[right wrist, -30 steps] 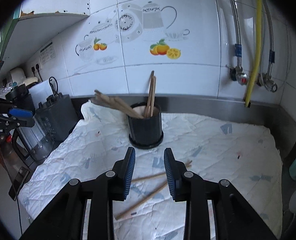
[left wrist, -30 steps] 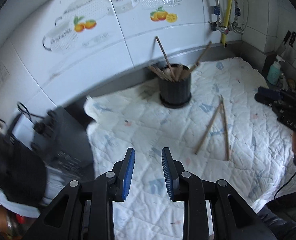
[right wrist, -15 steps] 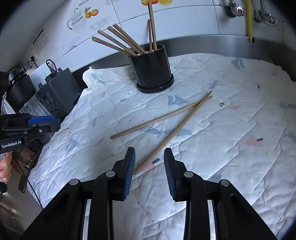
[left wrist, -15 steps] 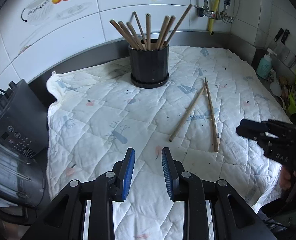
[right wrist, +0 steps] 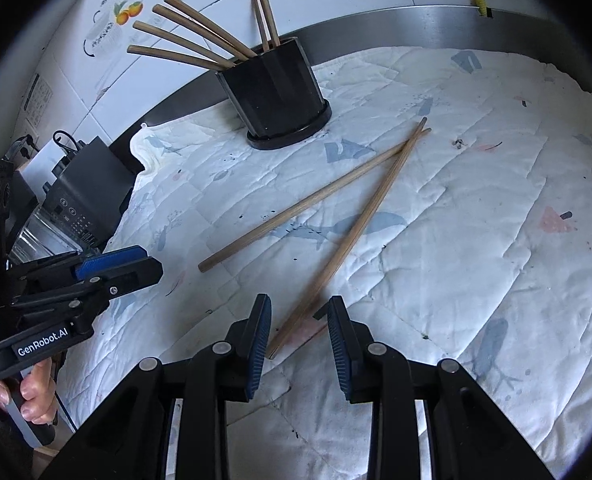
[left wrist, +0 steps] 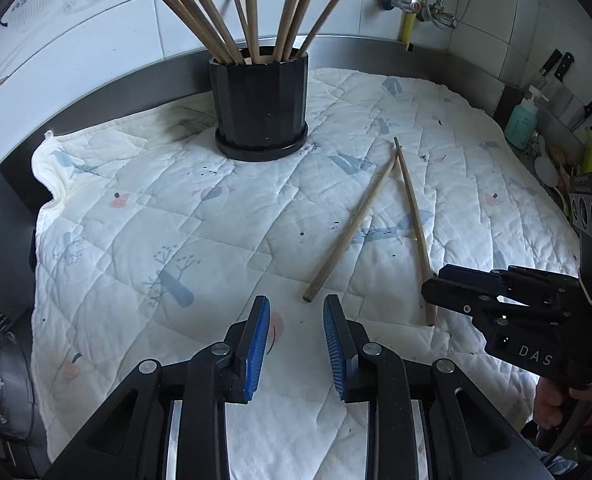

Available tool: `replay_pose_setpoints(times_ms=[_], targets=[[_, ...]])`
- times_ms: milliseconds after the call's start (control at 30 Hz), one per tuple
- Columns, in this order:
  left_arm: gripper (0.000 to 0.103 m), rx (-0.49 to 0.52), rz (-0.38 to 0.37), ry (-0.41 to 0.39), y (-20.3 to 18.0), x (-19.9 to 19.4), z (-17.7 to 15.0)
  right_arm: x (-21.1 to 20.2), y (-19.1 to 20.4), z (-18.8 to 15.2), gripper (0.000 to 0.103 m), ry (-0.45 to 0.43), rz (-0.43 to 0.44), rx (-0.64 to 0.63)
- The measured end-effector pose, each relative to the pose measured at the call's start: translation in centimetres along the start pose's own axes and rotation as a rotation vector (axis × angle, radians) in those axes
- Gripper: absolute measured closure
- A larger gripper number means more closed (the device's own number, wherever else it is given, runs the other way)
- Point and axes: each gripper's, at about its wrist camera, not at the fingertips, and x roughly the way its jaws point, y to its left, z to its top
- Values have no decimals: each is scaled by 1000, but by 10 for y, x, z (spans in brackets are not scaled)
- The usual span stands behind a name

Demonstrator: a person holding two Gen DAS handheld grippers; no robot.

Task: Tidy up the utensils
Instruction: 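Withdraw both open tools back over the two remaining chopsticks, then close the left tool on one chopstick while the right tool grasps the other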

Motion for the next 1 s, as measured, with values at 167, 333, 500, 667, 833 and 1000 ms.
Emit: replay_pose_setpoints(times_ms=[167, 333, 500, 667, 833, 1000], targets=[[72, 12, 7, 4, -2, 20, 0, 6, 3, 0, 73, -3, -30, 15], [72, 13, -12, 18, -5, 35, 0, 10, 7, 0, 85, -2, -69, -9], [72, 21, -29, 31, -7, 47, 1, 7, 3, 1, 91, 1, -77, -14], [72, 19, -35, 19, -12, 52, 1, -4, -3, -1, 92, -12, -117, -42], [73, 28, -51, 2, -20, 52, 1, -10, -11, -3, 93, -28, -154, -70], [73, 23, -40, -29, -21, 53, -1, -13, -14, -7, 93, -46, -144, -85]])
